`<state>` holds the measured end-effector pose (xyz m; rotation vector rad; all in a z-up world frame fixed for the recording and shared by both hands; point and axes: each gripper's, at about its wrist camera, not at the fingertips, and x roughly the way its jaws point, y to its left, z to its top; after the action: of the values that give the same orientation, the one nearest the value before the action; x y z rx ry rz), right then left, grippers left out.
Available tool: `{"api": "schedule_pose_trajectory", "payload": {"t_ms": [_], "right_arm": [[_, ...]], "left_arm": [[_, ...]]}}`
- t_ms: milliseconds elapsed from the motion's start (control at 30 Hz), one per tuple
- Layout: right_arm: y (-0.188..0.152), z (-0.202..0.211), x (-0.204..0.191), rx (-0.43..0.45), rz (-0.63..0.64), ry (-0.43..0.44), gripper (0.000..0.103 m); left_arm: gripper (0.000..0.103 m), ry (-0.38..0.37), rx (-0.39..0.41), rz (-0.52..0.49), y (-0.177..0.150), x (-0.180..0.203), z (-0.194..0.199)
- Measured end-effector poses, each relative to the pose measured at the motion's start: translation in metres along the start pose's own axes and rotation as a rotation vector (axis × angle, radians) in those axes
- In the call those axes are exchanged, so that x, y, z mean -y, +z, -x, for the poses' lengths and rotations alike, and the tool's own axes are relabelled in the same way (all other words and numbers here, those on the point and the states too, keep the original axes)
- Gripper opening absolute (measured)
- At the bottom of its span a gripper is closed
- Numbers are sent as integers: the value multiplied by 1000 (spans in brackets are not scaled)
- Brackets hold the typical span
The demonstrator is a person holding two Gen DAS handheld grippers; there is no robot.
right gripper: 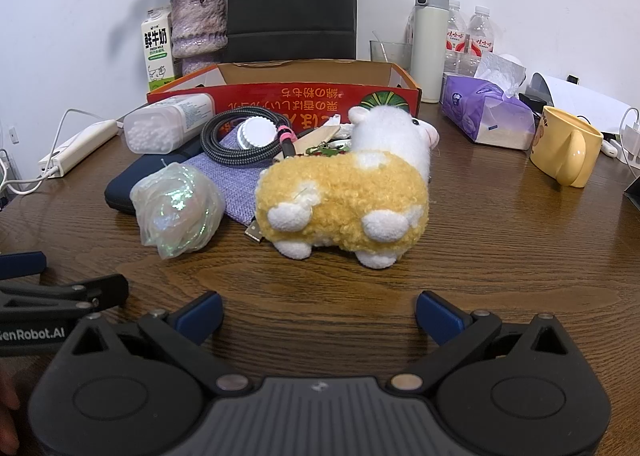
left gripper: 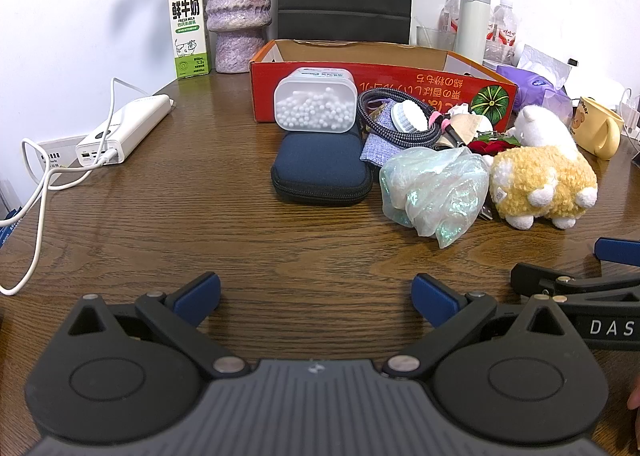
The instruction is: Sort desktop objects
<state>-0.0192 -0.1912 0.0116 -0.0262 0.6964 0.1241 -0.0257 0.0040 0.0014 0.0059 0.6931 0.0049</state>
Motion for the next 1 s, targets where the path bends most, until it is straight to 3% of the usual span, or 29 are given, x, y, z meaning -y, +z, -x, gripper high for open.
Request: {"api": "schedule_pose_trajectory", "payload": {"t_ms": [567, 667, 700, 867, 967, 1000], "right_arm": [[-1, -1, 1, 0, 7, 8, 103], [0, 1, 4, -16, 33, 42, 102], [1, 2, 5, -17, 44, 48, 97], [16, 12, 19, 62, 50, 49, 92], [34, 13, 35, 120, -9, 76, 92], [42, 10, 40, 131, -36, 78, 90]], "left_arm": [[103, -4, 2, -6, 3, 3, -3], [103, -4, 33, -40, 5, 6, 1], [103, -9, 54, -49, 6, 8, 4], [103, -139, 159, -61, 26, 13, 12], [103, -201, 159, -80, 40, 24, 0], [94, -210, 147, -92, 45, 29, -5]]}}
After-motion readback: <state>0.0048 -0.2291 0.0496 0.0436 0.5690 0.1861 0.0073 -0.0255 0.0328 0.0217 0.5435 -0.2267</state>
